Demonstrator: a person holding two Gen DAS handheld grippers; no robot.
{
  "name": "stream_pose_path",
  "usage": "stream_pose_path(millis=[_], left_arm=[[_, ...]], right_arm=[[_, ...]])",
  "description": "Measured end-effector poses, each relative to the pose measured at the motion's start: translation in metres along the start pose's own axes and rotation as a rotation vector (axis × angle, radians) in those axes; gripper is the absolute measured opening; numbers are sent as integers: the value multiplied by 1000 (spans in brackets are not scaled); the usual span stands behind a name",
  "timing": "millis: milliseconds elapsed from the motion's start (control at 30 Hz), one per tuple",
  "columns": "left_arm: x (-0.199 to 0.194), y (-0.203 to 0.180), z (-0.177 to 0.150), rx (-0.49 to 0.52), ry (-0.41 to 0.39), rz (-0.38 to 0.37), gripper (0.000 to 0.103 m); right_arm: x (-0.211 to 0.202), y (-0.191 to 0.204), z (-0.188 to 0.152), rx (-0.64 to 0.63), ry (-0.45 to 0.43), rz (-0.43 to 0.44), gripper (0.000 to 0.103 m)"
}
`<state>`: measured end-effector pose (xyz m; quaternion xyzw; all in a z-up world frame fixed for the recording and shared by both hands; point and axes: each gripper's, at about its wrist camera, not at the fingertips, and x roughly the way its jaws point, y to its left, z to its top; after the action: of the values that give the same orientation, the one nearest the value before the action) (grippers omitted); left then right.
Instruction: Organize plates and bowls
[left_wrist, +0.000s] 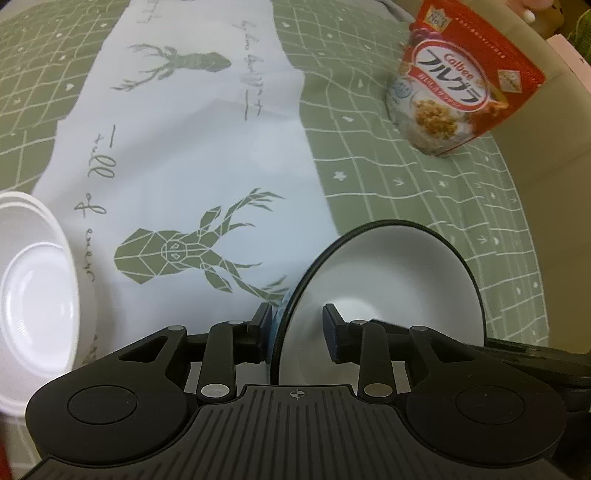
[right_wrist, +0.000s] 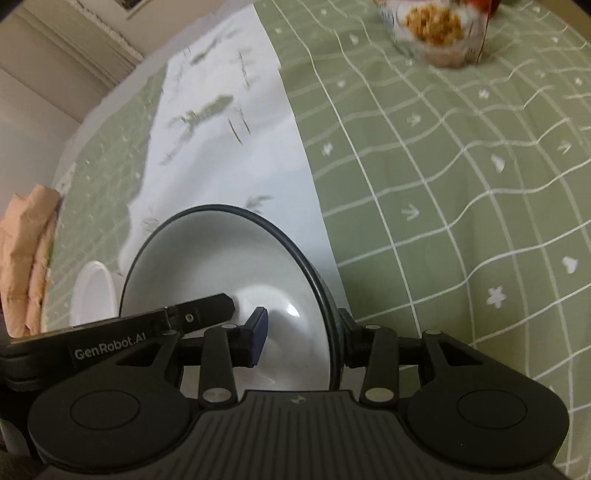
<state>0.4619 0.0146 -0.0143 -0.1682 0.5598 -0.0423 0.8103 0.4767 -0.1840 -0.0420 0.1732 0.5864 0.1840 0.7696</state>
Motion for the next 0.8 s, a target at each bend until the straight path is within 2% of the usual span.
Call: stream_pose_path(millis=[167,367,567,700,800], left_arm=[[-24,-17,-16,5,65,-7,34],[-42,-32,-70,11,130,-34,34],[-27,-30,-116,22,198,-9,34],[-14,-23,-132,23,224,42,32],[-11,-16,-135,14,220,46,32]], right_arm=[[-38,8,-9,-15,6,2,41],[-69,4,-47,-29,53,-23,41],[-60,-15,-94,39,148,-45,41],[-40,-19,-118,42,188,-83,41],[-29,-16,-128,16,188,-120,42]])
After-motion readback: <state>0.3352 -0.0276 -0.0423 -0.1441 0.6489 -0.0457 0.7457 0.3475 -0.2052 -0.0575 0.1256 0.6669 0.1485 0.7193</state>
